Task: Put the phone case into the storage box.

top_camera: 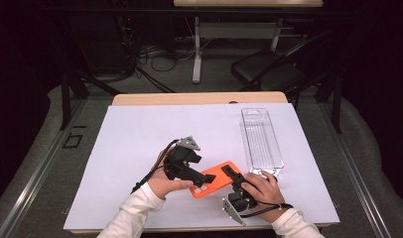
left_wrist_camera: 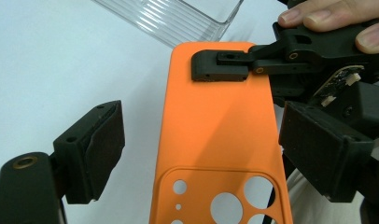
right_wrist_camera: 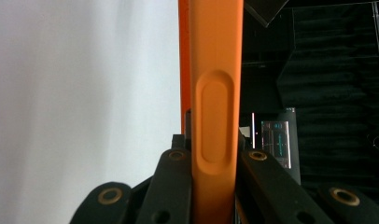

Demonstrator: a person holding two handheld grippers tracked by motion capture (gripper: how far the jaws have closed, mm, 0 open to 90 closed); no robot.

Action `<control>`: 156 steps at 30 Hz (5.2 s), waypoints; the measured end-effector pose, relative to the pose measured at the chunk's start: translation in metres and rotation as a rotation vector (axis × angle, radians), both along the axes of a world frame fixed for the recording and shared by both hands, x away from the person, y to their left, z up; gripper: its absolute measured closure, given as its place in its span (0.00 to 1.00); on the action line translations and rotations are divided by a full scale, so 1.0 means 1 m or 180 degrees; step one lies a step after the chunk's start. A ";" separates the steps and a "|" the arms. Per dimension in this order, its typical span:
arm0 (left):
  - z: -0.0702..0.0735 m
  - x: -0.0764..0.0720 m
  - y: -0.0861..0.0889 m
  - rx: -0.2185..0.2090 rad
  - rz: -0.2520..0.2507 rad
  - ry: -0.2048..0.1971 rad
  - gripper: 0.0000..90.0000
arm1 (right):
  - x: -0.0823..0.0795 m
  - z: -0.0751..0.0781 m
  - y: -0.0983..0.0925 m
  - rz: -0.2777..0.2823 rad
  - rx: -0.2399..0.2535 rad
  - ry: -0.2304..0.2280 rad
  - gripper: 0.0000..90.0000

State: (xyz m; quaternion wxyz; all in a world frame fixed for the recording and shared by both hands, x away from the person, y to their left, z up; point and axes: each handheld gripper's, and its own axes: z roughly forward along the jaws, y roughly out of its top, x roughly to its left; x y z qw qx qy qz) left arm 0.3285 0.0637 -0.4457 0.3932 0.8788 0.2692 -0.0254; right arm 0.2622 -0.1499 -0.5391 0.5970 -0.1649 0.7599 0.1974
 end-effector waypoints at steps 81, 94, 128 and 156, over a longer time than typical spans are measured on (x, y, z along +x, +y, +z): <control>0.018 0.025 0.069 -0.0342 0.0564 -0.0143 0.18 | 0.024 0.017 -0.031 -0.0037 0.1452 0.1796 0.97; 0.019 0.024 0.070 -0.0324 0.0504 -0.0186 0.22 | 0.029 0.017 -0.036 -0.0039 0.1668 0.1988 0.97; 0.012 0.004 0.025 -0.0214 -0.0198 -0.0363 0.53 | 0.031 0.021 -0.045 -0.0035 0.1931 0.2020 0.96; 0.003 0.001 0.017 -0.0301 -0.0005 -0.0549 0.74 | 0.028 0.020 -0.040 0.0027 0.1898 0.2061 0.96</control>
